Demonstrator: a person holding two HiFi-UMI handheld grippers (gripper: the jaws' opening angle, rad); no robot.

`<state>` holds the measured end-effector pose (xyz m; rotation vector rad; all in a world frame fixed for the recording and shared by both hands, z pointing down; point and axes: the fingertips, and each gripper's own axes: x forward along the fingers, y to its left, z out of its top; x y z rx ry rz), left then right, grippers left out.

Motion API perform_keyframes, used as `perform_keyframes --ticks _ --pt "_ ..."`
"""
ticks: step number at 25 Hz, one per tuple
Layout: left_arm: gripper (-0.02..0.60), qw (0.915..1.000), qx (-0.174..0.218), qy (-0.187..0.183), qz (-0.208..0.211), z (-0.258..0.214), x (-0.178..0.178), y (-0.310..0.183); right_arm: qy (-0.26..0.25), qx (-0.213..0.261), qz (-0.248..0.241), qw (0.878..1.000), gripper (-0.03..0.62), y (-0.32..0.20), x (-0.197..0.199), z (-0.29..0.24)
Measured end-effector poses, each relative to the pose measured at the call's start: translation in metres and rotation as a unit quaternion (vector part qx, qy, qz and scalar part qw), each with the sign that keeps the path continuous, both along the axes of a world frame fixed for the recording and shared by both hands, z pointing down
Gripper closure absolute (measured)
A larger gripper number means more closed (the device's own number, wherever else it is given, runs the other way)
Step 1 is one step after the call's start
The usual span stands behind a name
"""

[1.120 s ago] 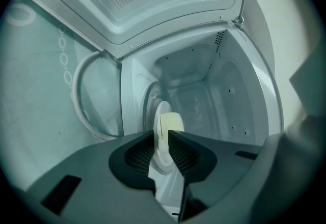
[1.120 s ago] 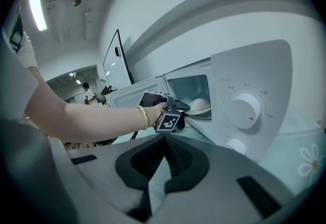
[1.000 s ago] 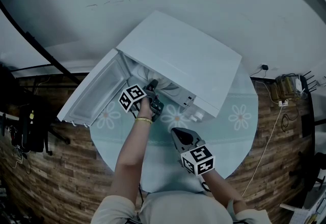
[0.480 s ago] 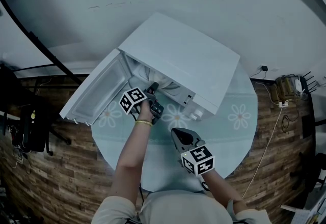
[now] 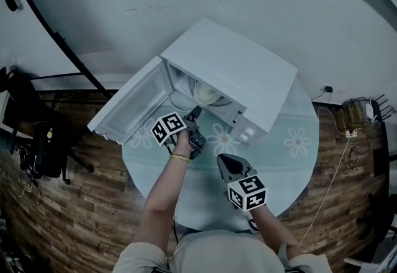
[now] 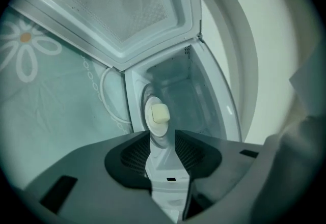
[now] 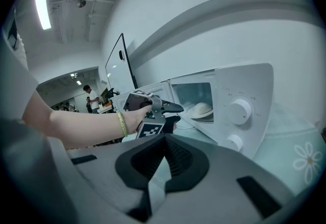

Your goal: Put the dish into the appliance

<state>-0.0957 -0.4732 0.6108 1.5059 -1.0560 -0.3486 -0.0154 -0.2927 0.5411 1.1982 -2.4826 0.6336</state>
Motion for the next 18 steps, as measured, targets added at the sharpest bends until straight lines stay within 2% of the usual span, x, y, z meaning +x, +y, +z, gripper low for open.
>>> perform_keyframes --ticks 3,7,10,18 --pt "0.455 0.9994 0.027 -0.017 0.009 -0.017 -0.004 0.023 0.0 0.003 0.005 1.0 0.588 0.008 -0.001 -0.002" --pt "0.535 0.9965 0.061 -0.047 0.032 -0.042 -0.006 0.057 0.003 0.009 0.007 1.0 0.588 0.018 -0.004 -0.007" --pt "0.563 0.993 0.079 -0.07 0.051 -0.054 -0.008 0.085 0.005 0.01 0.012 1.0 0.588 0.029 -0.007 -0.009" --pt "0.569 0.9752 0.099 -0.17 0.1 -0.06 -0.017 0.162 0.005 0.015 0.025 1.0 0.588 0.055 -0.013 -0.017"
